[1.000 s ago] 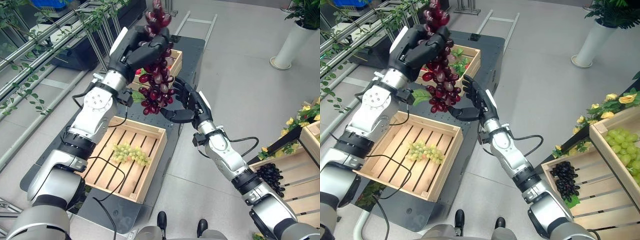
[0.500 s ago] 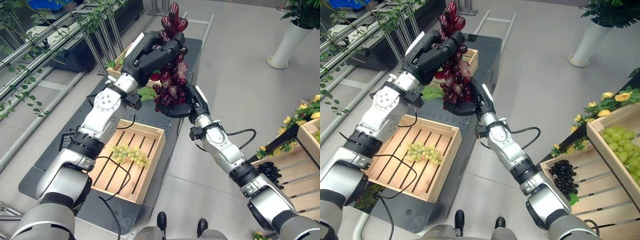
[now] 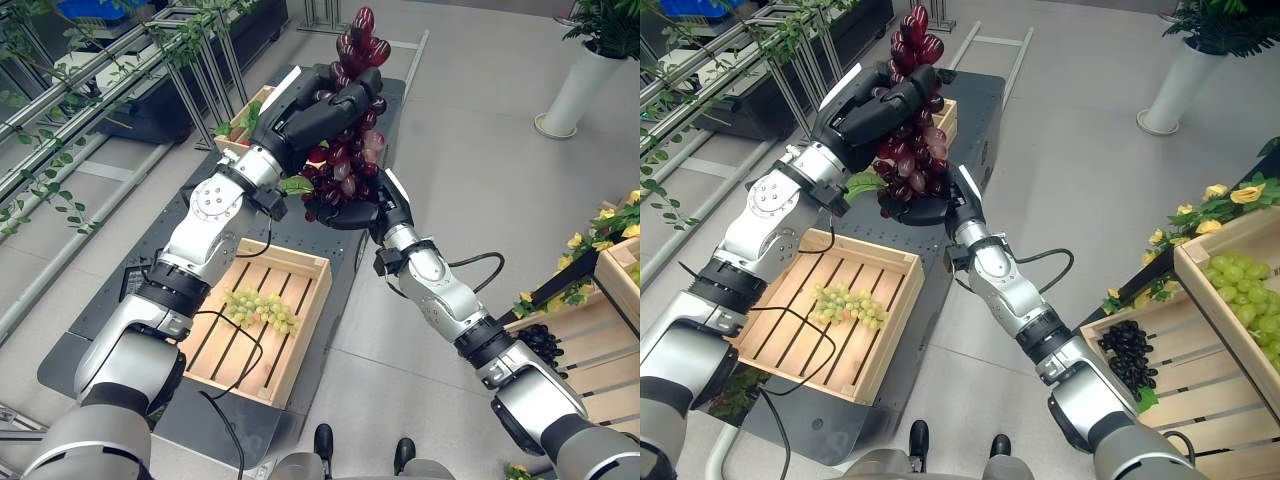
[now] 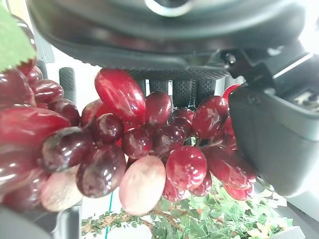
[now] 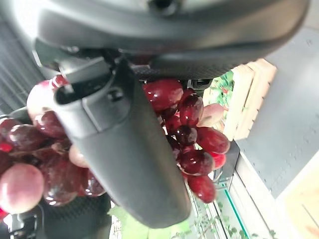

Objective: Pick up the fruits from the basket on one side to the basket on the other side

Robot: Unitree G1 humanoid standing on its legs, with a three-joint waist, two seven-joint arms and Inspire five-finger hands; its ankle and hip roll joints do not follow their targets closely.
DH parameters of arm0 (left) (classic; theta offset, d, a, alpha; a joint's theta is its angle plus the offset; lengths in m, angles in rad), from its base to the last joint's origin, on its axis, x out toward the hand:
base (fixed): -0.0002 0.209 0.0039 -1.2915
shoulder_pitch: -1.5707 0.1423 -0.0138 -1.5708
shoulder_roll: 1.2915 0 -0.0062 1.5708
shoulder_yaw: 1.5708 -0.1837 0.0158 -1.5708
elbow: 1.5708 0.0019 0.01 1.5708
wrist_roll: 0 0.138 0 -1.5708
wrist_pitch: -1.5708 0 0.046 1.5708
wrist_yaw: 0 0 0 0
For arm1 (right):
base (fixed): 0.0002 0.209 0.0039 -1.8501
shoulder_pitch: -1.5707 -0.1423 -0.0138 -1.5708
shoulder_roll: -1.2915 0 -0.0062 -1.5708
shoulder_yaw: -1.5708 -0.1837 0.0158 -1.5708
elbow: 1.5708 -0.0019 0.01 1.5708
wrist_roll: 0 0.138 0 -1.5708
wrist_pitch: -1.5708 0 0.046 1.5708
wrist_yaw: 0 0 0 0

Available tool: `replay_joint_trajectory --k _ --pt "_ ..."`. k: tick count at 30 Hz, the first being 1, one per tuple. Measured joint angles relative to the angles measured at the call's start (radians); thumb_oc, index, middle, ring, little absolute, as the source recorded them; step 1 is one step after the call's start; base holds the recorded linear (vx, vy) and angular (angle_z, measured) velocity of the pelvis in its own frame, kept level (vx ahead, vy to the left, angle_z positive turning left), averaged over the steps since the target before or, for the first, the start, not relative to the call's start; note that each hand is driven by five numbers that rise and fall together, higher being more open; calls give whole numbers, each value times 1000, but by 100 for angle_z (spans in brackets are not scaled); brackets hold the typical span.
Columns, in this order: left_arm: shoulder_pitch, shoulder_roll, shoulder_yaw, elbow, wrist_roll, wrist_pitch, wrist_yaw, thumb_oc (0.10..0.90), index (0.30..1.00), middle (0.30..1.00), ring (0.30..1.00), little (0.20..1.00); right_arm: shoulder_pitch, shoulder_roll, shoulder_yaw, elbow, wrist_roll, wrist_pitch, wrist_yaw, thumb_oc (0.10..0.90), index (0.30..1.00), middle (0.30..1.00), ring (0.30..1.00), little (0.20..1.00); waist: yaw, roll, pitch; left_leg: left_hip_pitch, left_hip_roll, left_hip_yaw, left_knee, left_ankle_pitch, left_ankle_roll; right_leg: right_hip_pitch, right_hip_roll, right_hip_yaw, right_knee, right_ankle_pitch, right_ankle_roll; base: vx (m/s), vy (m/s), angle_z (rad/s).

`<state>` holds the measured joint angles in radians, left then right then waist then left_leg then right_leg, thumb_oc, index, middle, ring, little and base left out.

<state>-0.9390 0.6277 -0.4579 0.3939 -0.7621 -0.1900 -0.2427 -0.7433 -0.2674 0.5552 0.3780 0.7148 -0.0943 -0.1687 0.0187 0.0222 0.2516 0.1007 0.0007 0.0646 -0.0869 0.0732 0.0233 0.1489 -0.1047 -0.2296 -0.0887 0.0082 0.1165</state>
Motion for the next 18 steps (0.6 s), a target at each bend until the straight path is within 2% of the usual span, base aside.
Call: replay_joint_trajectory --k 15,16,17,18 --pt "-17 -25 0 5 0 0 31 400 300 300 300 300 0 9 4 6 8 -1 0 400 300 300 300 300 0 0 0 4 0 1 0 0 0 3 0 1 0 0 0 0 0 0" --pt "-17 -25 0 9 0 0 31 551 526 526 526 526 0 8 4 10 8 -1 0 400 300 300 300 300 0 0 0 5 0 2 0 0 0 4 0 1 0 0 0 0 0 0" --pt "-17 -25 0 10 0 1 31 588 582 582 582 582 0 8 4 10 7 -1 0 400 300 300 300 300 0 0 0 5 0 2 0 0 0 4 0 1 0 0 0 0 0 0" --pt "-17 -25 0 10 0 5 35 800 900 900 900 900 0 6 4 10 6 -1 0 400 300 300 300 300 -1 0 0 5 0 2 0 0 0 4 0 1 0 0 0 0 0 0"
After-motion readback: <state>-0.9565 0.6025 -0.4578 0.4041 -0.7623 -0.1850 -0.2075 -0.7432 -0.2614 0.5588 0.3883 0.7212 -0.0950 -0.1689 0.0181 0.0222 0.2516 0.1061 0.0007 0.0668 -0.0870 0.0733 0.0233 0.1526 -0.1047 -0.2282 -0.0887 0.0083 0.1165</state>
